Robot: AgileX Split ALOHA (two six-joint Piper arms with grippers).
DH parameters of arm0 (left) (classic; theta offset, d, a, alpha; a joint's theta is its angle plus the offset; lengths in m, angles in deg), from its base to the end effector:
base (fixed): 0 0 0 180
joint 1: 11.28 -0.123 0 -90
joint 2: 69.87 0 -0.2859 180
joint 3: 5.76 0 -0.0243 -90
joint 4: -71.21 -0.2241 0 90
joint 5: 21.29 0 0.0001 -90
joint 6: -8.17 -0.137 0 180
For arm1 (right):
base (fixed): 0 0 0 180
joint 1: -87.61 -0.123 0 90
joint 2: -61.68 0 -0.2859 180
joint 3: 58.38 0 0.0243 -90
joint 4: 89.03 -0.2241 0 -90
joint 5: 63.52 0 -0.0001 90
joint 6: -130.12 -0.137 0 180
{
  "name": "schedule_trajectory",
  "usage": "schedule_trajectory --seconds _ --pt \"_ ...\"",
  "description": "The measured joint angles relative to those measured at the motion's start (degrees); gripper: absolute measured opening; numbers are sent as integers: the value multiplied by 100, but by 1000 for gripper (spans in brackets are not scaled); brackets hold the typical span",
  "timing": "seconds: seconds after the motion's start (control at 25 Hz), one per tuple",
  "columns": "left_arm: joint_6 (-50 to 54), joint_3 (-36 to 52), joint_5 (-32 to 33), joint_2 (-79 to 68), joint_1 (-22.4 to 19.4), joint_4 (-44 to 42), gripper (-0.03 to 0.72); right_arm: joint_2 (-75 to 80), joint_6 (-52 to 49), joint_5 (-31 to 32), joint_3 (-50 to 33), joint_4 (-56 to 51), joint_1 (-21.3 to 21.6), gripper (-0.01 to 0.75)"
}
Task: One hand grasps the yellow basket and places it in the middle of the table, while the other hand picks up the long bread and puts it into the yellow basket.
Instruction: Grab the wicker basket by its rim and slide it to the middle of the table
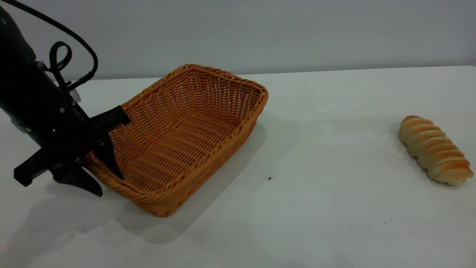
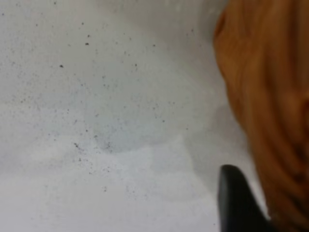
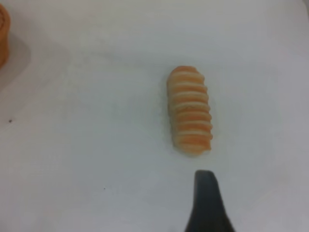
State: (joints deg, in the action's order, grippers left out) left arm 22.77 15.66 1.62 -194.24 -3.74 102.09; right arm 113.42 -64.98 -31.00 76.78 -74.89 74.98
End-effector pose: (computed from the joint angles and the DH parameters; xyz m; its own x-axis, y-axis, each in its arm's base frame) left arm 0.3340 -0.0719 0.0572 -0.8195 -0.5712 -0.0458 -0.5319 0.7880 -0.3101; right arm 0.1551 0.0163 0.2617 -0.6103 -0.0817 -0.7880 -0.0832 0.9958 -0.0388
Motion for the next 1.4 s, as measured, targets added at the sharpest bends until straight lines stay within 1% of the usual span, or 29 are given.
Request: schedule_trajectory --seconds 0.12,0.16,0.32,0.52,0.6,0.84,1.0,1.16,1.4 --pt "84 -26 -76 0 0 144 134 0 0 0 0 0 0 560" --pt "28 -45 -67 0 0 144 98 0 0 0 0 0 0 560" --pt "-166 -40 57 36 18 97 101 0 0 0 0 0 0 560" --pt "-687 -120 176 531 18 -18 101 0 0 0 0 0 0 560" --pt "-885 -226 347 730 18 -50 101 0 0 5 0 0 0 560" --pt "-1398 -622 1232 937 18 -56 101 0 0 41 0 0 0 560" --pt "-1756 -635 1552 931 18 -99 101 65 0 83 51 -19 0 560" --pt "-2110 -635 1556 931 71 -143 101 315 0 83 138 -179 0 560" --pt "-2618 -635 1344 842 238 -164 101 966 0 74 400 -307 0 560"
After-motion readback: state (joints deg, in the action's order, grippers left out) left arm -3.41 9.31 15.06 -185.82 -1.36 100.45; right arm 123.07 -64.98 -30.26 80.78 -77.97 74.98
